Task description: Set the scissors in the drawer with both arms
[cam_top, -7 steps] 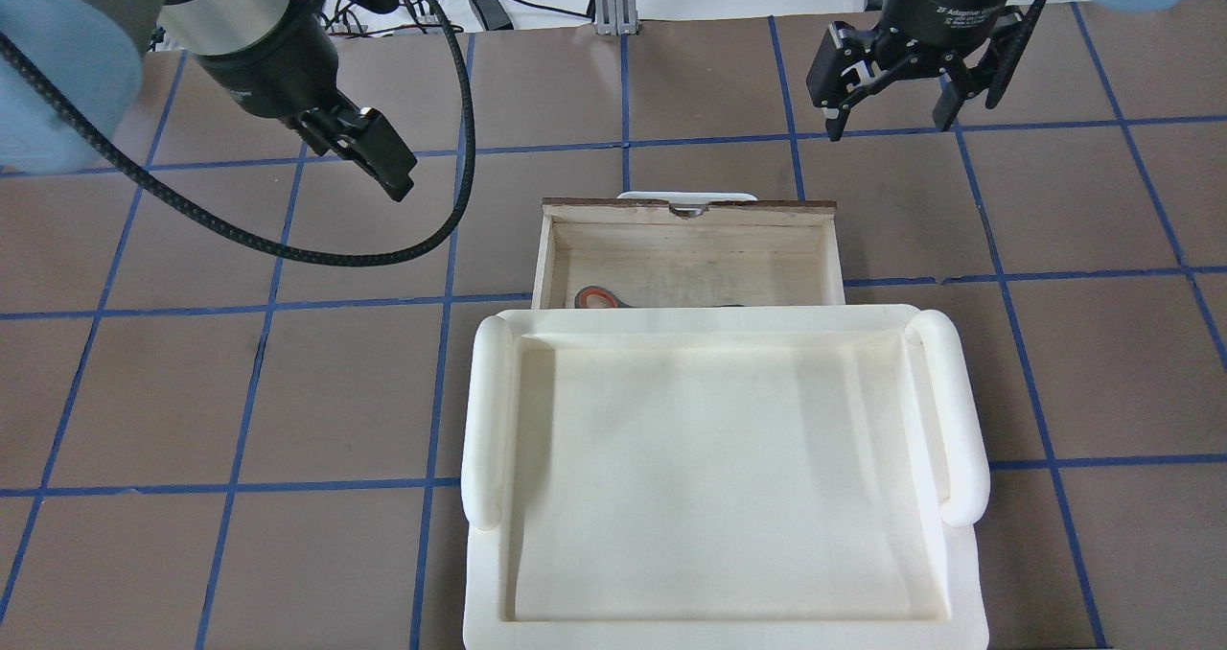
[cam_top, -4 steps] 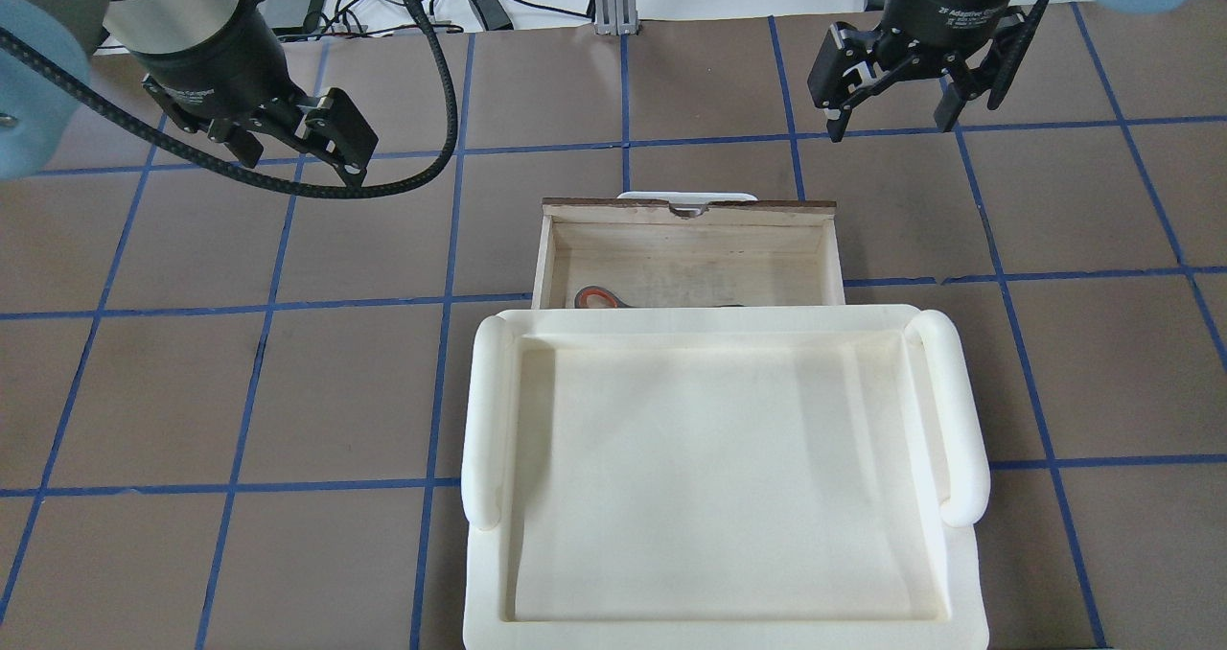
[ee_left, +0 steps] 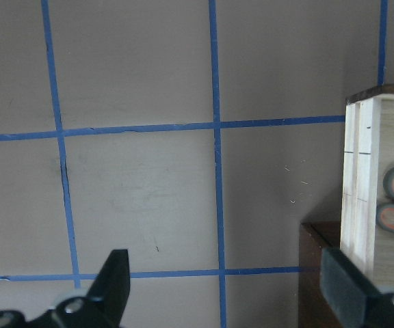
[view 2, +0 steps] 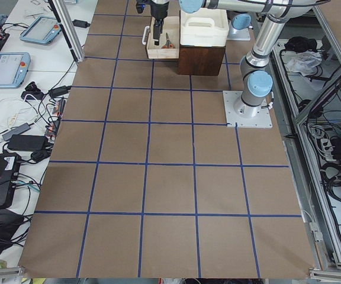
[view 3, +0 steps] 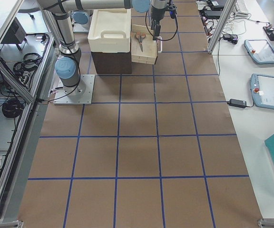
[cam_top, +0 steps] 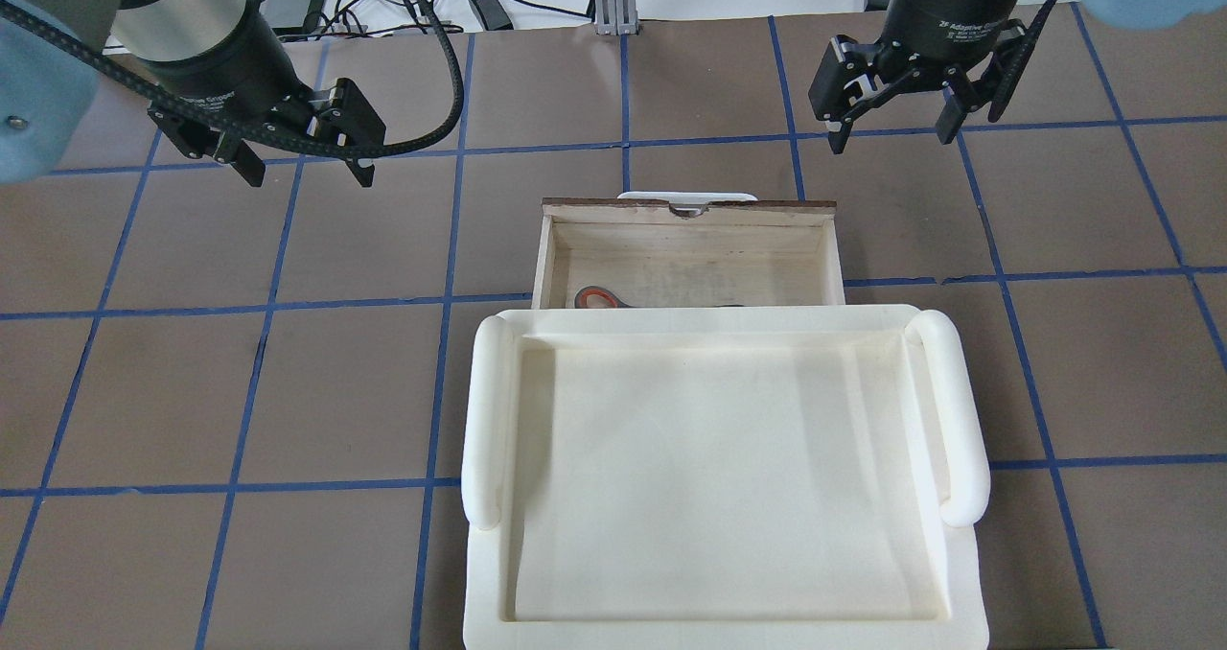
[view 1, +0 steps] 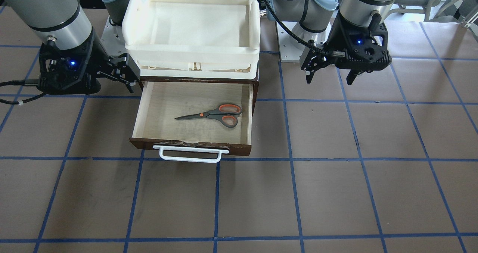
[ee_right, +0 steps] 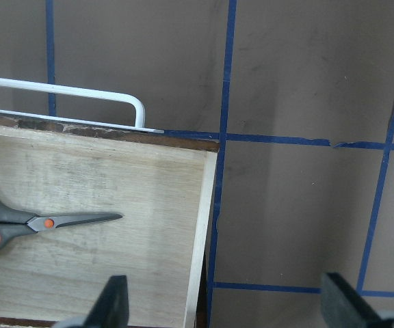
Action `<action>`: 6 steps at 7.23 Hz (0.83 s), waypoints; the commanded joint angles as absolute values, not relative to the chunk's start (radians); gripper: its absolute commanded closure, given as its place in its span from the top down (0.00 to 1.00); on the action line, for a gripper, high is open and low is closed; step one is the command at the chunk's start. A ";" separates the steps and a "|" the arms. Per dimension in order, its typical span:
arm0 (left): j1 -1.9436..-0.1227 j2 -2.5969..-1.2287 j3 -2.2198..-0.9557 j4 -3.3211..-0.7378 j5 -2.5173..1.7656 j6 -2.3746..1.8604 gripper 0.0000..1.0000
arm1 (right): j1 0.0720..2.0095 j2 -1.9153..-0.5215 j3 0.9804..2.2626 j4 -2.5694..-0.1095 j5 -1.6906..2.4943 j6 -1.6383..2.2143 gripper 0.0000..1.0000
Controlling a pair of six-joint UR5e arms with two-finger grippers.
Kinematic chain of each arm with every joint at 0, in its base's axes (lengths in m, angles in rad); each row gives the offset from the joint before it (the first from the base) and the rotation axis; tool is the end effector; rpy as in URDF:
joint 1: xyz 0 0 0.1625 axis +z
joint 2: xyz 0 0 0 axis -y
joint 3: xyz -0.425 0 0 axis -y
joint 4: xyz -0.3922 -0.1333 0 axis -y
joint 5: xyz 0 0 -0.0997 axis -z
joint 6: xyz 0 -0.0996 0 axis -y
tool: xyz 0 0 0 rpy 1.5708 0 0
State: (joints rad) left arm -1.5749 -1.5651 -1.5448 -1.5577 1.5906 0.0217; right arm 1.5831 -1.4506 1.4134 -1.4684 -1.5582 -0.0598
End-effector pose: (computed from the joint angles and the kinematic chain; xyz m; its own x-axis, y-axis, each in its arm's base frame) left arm -0.1334 -0.4931 0.5049 -0.9995 0.0249 -0.0207 0.0258 0.9987 -0.0443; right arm 0.1411 -0.5342 0.4931 -0.9973 -0.0711 -0.0164 -0.0720 0.9953 0.0643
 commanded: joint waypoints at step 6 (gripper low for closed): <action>-1.575 -1.557 -1.551 -1.548 1.583 0.023 1.00 | 1.583 -1.453 1.417 -1.479 -1.557 -0.060 1.00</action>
State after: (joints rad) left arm -1.5750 -1.5566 -1.5506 -1.5496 1.5829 0.0240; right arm 1.5831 -1.4518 1.4173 -1.4748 -1.5578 -0.0596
